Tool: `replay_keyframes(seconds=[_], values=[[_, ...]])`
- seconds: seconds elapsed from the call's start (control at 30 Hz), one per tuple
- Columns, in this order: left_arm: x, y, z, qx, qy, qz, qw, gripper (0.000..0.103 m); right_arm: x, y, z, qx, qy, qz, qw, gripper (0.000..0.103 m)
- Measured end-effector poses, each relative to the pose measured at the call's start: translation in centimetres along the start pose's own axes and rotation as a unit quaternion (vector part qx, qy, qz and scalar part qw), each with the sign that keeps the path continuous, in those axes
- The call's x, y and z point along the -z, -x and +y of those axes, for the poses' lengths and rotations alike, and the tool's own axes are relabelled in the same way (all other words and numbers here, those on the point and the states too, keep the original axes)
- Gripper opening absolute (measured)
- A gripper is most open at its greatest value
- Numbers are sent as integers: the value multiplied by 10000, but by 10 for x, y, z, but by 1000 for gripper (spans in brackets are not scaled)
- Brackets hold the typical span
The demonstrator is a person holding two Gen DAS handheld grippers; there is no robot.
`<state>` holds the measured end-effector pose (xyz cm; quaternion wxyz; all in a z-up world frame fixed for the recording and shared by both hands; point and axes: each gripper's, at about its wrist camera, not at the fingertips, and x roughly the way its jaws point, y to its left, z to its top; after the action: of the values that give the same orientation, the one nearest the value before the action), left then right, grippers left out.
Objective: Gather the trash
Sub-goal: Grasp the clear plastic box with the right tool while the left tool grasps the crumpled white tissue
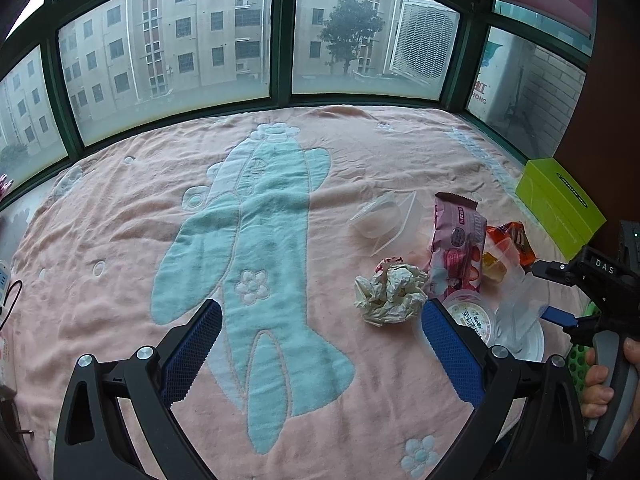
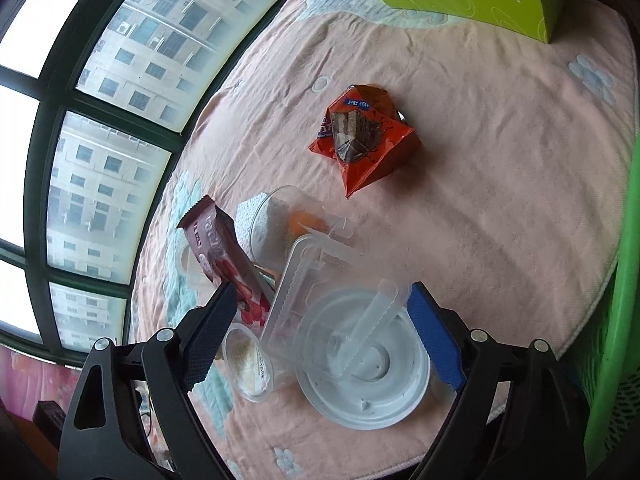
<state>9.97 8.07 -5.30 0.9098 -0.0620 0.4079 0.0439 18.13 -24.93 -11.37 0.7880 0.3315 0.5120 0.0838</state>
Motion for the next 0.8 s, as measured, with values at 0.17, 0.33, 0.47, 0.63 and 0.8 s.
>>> replay_keyframes(seconds=[0.17,0.33,0.47,0.63,0.8], values=[[0,-13,-7,48,-190,118,9997,97,-1,-4,2,155,115,6,9998,68],[-2,-30,-17,362,-361,279,9983,97,1,0,3,222,293,-56,9993,64],[-6,-49,-29,598,-496,412,9961,97,2,7,4,219,371,-153,9990,63],[-11,-71,-36,714,-523,532,9947,92,4,22,9,167,551,-324,9978,63],[-14,-91,-37,909,-483,729,9920,78,11,32,21,237,864,-510,9947,63]])
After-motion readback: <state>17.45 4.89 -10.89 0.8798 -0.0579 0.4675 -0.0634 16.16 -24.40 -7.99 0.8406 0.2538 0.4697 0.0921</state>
